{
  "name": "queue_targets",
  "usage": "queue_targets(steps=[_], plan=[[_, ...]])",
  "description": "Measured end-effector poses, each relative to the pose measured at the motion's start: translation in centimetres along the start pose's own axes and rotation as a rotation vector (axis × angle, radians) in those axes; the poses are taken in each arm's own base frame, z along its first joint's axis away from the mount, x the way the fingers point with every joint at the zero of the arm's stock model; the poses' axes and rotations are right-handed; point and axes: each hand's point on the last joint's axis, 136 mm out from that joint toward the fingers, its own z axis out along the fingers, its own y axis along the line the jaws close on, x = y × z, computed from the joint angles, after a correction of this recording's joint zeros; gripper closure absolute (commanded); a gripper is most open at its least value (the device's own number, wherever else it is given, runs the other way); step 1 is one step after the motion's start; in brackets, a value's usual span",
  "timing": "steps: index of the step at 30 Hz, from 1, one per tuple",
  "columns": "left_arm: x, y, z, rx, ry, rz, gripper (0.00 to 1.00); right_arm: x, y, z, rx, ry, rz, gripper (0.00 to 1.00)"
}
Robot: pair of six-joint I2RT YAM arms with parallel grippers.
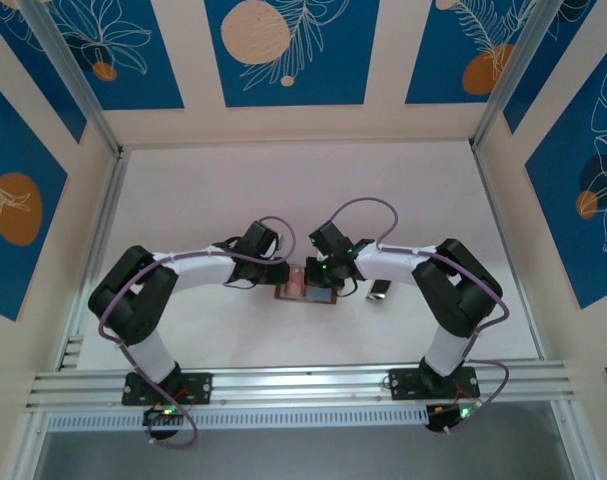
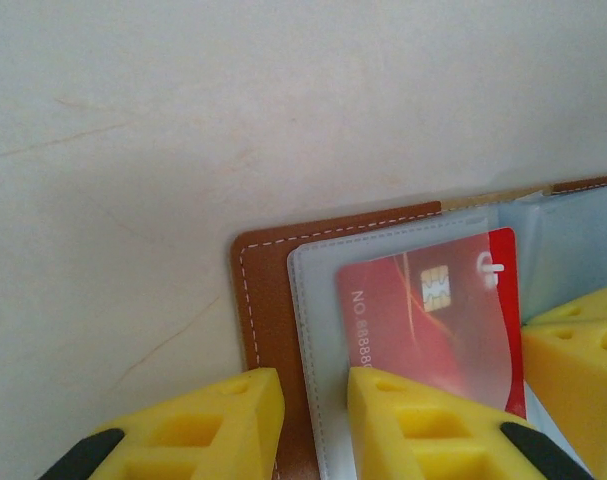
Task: Put the credit cards into the card holder
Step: Insert the credit card into the card slot, then flip over the card slot on the card holder.
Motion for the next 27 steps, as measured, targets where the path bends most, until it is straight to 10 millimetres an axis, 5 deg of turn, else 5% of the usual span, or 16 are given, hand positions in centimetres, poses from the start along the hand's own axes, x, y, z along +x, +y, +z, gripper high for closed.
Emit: queue_targets(steps=[18, 27], plan=[[-0.4, 0.3, 0.0, -0.044, -0.052, -0.001, 0.76, -0.3, 1.6, 1.0, -0.104, 0.015, 0.098, 1.0], [-0.3, -0.1, 0.1, -0.037, -0.069, -0.001, 0.77, -0.9, 1.5, -2.9, 0.017, -0.02, -0.043, 0.88]])
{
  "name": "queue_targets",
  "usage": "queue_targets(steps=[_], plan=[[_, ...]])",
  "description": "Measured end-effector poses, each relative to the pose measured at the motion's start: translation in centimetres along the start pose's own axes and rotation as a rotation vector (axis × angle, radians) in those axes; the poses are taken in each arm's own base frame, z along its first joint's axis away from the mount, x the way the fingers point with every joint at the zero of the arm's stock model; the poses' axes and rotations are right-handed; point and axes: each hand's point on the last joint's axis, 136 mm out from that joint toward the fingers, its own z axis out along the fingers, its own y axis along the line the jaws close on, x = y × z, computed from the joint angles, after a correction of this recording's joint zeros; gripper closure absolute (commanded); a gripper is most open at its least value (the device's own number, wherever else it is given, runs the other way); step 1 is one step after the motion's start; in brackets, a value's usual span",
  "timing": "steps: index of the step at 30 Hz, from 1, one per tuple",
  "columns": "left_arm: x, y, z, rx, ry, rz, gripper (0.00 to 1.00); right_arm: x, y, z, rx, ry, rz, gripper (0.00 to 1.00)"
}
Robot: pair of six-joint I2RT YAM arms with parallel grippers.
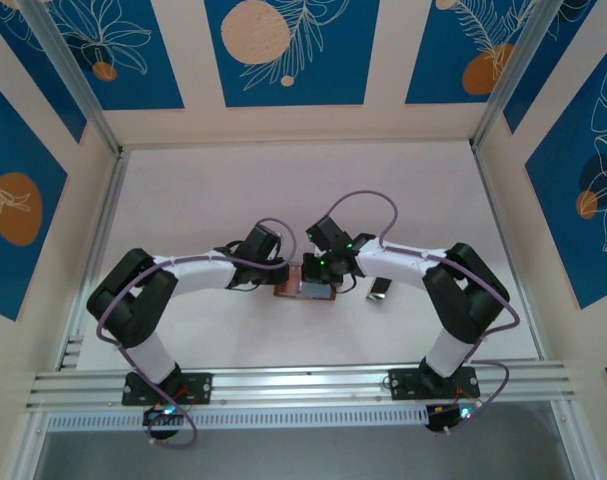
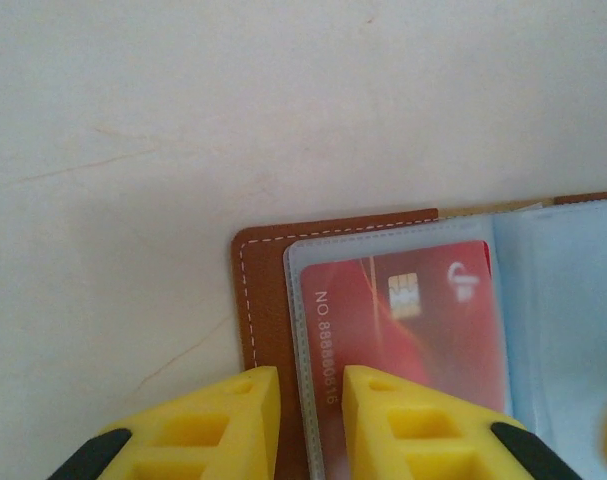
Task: Put the credit cards into the card holder
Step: Flip over the card slot on the card holder.
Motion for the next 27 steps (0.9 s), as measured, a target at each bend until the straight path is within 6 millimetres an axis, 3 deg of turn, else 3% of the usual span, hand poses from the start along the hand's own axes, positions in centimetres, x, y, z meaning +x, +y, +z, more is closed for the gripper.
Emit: queue_targets(steps=[5, 14, 27], plan=[[0.0, 0.0, 0.0, 0.0, -0.001, 0.001, 0.77, -1.5, -1.0, -1.4, 0.086, -0.028, -0.051, 0.86], [0.0, 0.0, 0.0, -0.001, -0.002, 0.002, 0.77, -0.6, -5.2, 1.2, 0.261, 0.046, -0.061, 0.84], [0.1, -0.2, 0.0, 0.003, -0.002, 0.007, 0.76, -1.6, -6.1, 1.0, 0.297, 0.014, -0.045, 0.85]])
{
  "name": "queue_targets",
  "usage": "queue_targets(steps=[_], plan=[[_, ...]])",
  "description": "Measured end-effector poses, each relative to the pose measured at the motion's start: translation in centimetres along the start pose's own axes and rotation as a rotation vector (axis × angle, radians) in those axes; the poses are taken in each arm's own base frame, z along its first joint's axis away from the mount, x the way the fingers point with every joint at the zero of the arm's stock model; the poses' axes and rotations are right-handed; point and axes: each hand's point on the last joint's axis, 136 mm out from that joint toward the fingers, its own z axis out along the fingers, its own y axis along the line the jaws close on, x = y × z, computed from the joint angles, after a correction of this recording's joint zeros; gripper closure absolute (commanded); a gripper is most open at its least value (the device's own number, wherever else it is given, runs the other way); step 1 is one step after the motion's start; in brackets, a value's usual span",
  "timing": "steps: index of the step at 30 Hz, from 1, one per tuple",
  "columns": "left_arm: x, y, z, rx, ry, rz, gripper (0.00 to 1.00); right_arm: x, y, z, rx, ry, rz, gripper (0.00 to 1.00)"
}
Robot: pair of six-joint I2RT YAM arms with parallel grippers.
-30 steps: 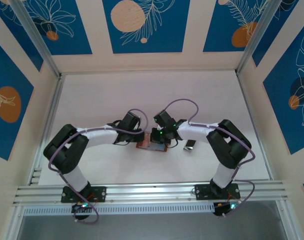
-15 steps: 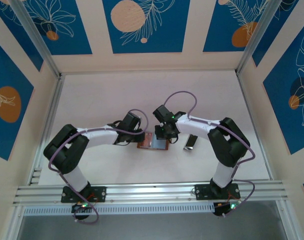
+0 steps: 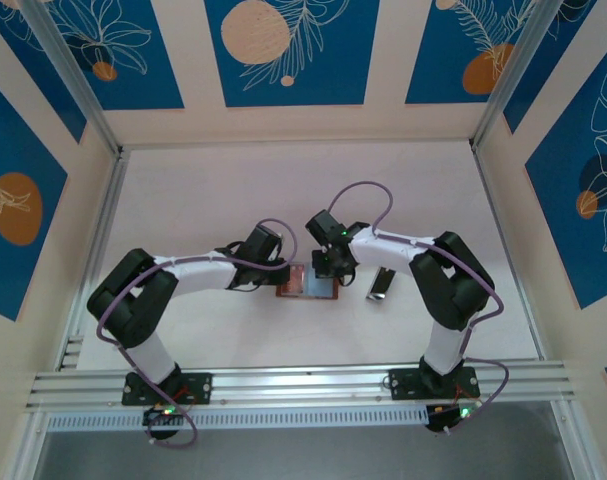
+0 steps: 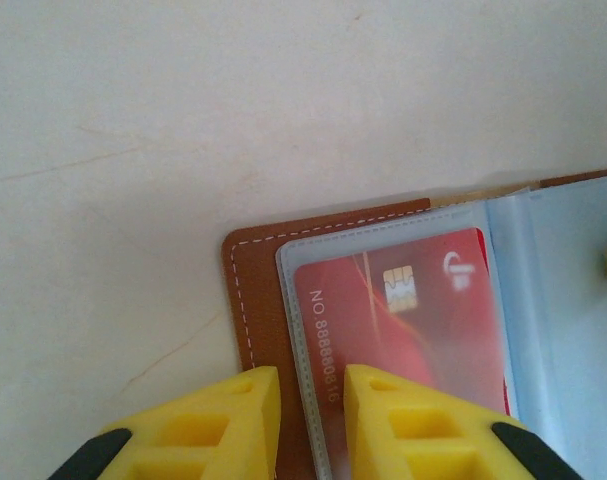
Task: Put the credit cards into the card holder
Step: Flip over the card slot on the card holder.
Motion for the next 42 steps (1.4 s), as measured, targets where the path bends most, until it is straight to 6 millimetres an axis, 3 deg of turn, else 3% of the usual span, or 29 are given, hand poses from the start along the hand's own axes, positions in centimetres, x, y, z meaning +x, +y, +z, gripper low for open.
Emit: queue_targets(steps=[9, 21, 34, 42], plan=[[0.0, 0.0, 0.0, 0.0, 0.0, 0.0, 0.76, -0.3, -0.3, 0.2, 0.009, 0.003, 0.009, 0.89], [0.0, -0.1, 0.0, 0.0, 0.0, 0.003, 0.76, 0.0, 3.7, 0.7, -0.161, 0.042, -0.013, 0.9], [0.5, -0.5, -0.4, -0.002, 0.011, 0.052, 0.6, 0.3, 5.6, 0.7, -0.452, 0.101, 0.092, 0.87], [2.6, 0.5, -3.2, -0.038, 0.028, 0.106, 0.5, 0.7, 6.0, 0.8, -0.487, 0.134, 0.111, 0.87]])
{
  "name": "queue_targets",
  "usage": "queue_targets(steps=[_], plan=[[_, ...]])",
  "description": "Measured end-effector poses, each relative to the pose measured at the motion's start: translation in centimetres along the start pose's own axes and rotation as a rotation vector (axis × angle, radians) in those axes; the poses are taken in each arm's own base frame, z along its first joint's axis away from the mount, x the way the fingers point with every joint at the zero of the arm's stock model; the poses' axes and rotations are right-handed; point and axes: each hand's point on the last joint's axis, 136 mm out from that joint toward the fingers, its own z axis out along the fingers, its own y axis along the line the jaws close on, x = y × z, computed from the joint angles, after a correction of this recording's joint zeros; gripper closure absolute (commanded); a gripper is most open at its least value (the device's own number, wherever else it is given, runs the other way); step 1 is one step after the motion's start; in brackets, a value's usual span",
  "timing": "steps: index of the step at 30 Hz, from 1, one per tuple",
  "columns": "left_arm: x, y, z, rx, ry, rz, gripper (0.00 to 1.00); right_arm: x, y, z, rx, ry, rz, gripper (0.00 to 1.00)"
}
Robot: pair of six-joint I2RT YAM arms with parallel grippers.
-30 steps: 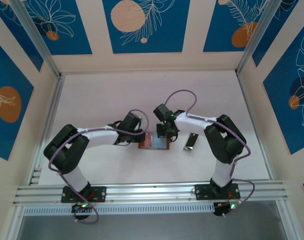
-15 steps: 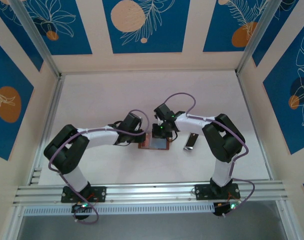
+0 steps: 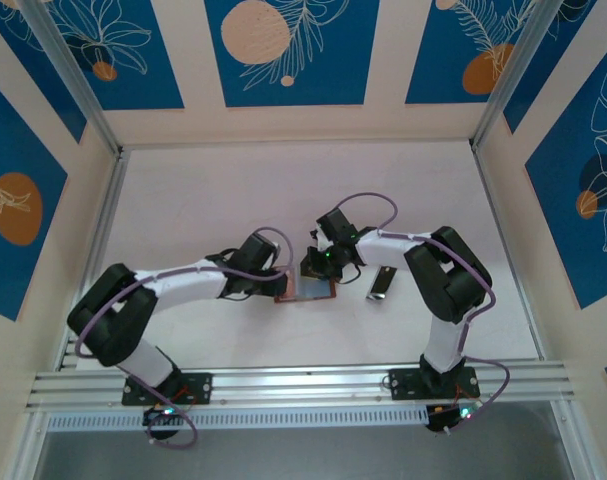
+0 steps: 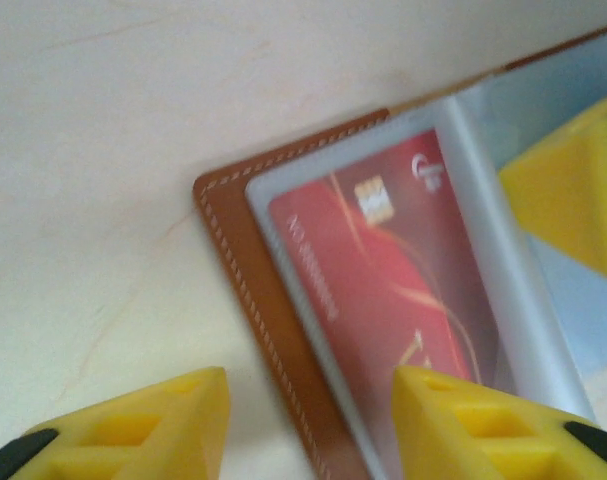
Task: Put the credit cards into the card holder
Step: Flip over the card slot on the card holder.
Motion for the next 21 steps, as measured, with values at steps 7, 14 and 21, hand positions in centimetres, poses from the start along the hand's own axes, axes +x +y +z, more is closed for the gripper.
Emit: queue_targets(steps=[7, 14, 21], plan=[[0.6, -3.6, -2.8, 0.023, -0.065, 0.207, 0.39, -0.1, 0.2, 0.3, -0.017, 0.017, 0.007, 0.87], [1.5, -6.2, -1.7, -0.028, -0.035, 0.384, 0.35, -0.1, 0.4, 0.4, -0.028, 0.026, 0.01, 0.85], [1.5, -6.4, 0.3, -0.134, -0.014, 0.466, 0.34, -0.1, 0.5, 0.4, -0.031, 0.029, 0.01, 0.84]])
